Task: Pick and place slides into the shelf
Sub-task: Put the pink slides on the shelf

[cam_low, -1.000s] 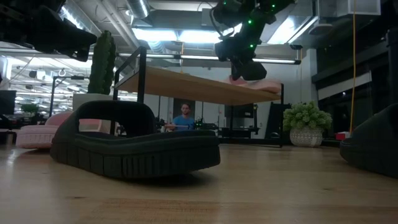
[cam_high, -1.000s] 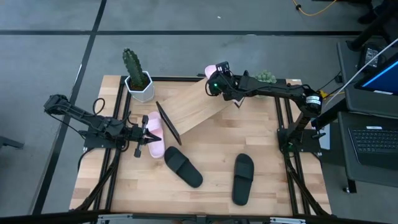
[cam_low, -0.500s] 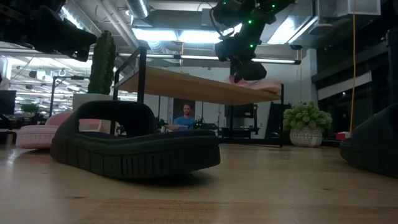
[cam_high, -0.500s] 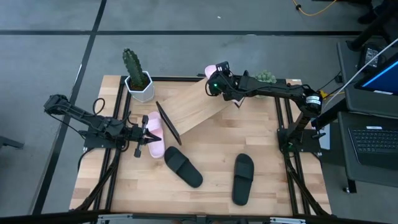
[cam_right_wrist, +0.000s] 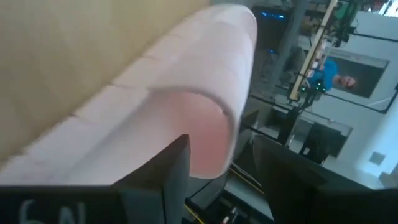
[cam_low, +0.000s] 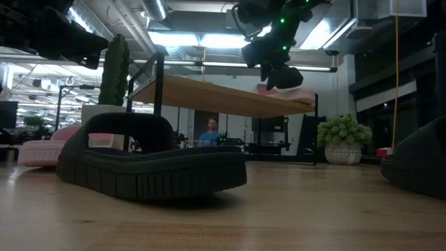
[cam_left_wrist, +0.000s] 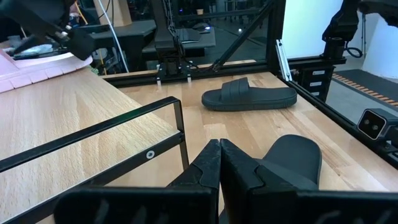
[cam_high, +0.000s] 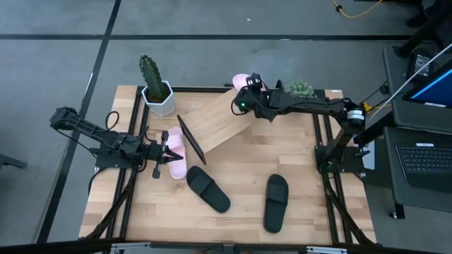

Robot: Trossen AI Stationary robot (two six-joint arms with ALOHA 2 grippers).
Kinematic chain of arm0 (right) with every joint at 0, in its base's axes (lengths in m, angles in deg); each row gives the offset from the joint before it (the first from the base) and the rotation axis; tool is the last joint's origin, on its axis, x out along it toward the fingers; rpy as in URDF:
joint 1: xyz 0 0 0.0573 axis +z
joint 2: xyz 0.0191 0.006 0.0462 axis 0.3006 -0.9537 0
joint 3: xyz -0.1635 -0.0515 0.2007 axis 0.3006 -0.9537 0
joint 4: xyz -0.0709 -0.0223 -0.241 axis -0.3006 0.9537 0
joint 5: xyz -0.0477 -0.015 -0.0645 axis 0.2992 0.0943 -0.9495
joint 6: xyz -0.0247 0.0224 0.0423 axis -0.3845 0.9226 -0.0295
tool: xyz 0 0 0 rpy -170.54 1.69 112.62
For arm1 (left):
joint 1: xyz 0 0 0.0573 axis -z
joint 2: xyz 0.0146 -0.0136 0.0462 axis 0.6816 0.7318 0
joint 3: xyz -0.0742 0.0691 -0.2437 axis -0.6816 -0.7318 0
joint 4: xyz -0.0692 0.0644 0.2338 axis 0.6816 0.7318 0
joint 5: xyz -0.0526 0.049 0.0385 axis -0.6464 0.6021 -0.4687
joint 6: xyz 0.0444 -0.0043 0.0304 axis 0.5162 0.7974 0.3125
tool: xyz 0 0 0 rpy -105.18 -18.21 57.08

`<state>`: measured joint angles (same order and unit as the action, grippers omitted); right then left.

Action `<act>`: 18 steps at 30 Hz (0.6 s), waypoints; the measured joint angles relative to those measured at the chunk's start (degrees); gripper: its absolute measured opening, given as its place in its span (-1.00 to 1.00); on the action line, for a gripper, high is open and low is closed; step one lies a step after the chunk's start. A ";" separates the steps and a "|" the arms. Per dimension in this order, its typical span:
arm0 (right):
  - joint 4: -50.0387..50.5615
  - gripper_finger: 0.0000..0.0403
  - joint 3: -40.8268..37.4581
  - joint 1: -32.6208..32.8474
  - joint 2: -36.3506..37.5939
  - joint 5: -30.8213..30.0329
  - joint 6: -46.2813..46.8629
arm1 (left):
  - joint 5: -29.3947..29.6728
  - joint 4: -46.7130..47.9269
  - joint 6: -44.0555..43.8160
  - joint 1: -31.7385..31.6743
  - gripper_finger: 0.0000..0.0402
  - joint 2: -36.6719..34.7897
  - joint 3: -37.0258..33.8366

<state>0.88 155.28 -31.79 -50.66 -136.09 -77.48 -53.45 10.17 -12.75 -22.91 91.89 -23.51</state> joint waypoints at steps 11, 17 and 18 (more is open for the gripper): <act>16.83 -0.32 13.52 5.66 0.00 -0.06 15.49 | 0.00 -0.03 0.02 0.00 -1.00 0.01 0.00; 31.12 -0.86 24.66 9.12 0.07 1.55 32.25 | 0.00 -0.15 0.02 0.02 -1.00 -0.01 0.00; 32.89 -0.93 25.75 9.76 0.08 2.59 34.70 | 0.00 -0.17 0.02 0.00 -1.00 -0.01 0.00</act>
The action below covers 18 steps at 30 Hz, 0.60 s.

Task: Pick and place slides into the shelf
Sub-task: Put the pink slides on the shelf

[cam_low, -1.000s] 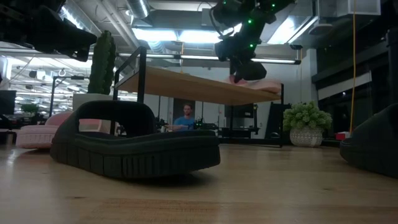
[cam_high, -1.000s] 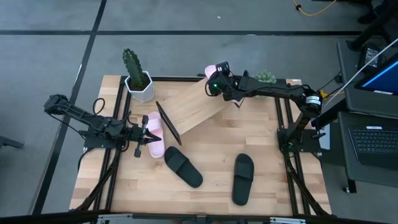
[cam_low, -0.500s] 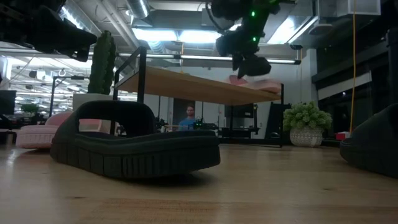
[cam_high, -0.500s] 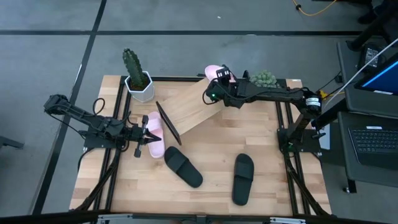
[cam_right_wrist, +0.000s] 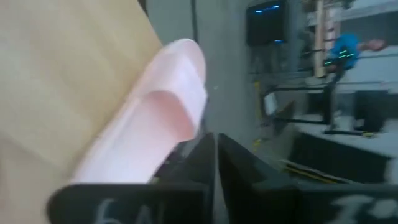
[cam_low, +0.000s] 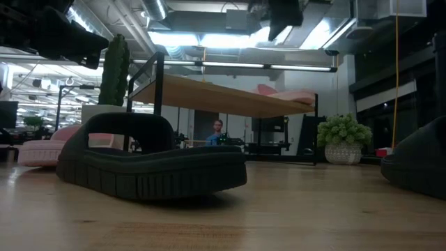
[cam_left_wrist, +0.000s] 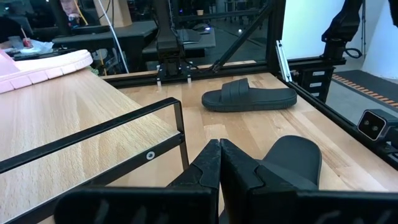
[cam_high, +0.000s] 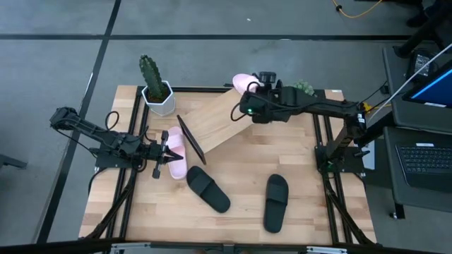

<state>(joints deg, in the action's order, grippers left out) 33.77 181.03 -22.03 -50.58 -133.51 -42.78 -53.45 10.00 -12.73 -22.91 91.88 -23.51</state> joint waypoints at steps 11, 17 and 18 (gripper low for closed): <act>2.74 -0.98 -7.90 10.22 0.94 1.66 18.36 | -0.02 0.09 0.44 0.01 -1.00 0.00 0.00; -4.97 -0.99 -21.28 16.29 7.30 4.12 29.03 | -0.02 0.29 0.53 0.02 -1.00 0.00 0.00; -7.79 -0.99 -23.98 17.23 9.00 4.93 30.00 | -0.02 0.35 0.69 0.02 -1.00 0.00 0.00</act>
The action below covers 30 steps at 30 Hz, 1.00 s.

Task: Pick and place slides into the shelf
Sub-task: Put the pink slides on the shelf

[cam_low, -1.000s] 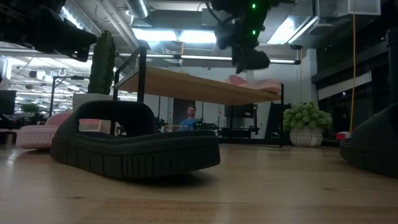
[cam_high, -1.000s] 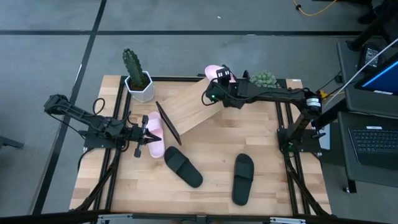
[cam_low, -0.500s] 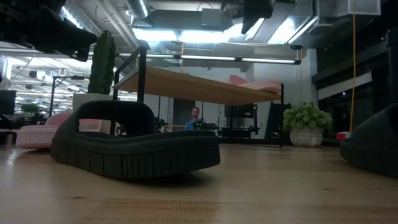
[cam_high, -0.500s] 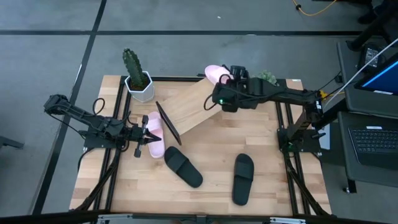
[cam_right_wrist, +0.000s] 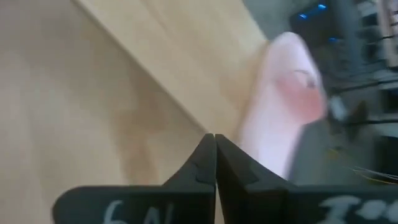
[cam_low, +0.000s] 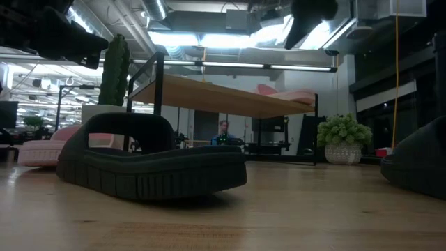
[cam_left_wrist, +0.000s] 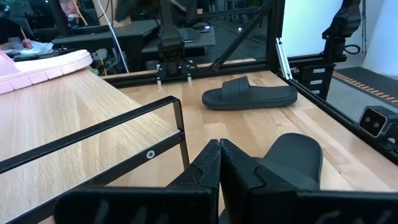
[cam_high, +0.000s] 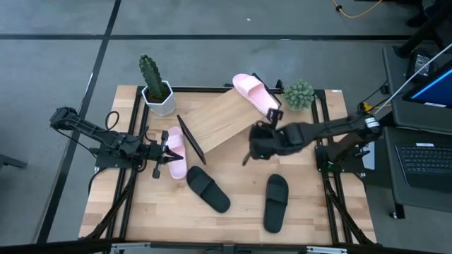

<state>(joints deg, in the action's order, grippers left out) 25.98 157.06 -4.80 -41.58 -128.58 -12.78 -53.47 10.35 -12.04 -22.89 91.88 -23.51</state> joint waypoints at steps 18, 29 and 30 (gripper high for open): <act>-72.08 -0.99 -47.96 6.76 24.24 16.25 -15.56 | -13.13 -0.84 -0.71 0.02 -1.00 0.00 0.02; -94.99 -0.96 -62.31 6.75 24.87 19.68 -16.34 | -0.95 -1.23 -10.68 -0.02 -1.00 0.02 0.75; -96.74 -0.96 -63.31 6.75 24.87 19.68 -16.00 | 0.31 0.14 -10.88 -0.02 -1.00 0.12 1.68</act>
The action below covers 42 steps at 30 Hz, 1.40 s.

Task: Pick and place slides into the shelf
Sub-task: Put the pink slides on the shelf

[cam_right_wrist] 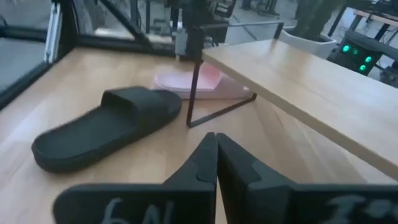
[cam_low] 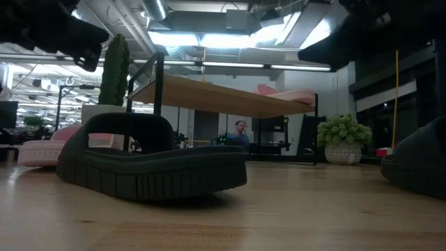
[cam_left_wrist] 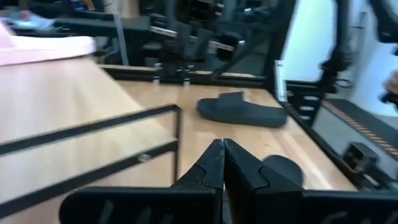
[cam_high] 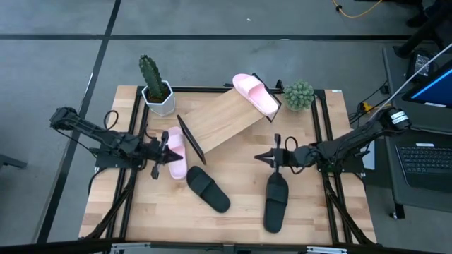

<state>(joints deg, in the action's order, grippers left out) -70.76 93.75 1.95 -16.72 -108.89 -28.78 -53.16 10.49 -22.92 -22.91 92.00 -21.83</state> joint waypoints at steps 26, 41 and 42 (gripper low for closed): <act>-10.39 -0.94 -6.73 -0.50 0.00 -0.07 1.00 | 15.91 52.12 -42.55 16.68 -1.00 34.22 35.99; -7.12 -0.93 -6.76 -0.52 -0.13 -0.11 2.63 | 14.27 76.44 -55.42 14.67 -1.00 55.51 46.58; -6.73 -0.93 -6.76 -0.52 -0.17 -0.11 3.35 | 14.25 76.74 -55.42 14.34 -1.00 56.12 46.58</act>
<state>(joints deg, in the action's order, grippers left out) -77.49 86.99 1.42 -16.89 -109.00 -25.43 -38.91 87.23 -78.35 -8.57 148.12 24.75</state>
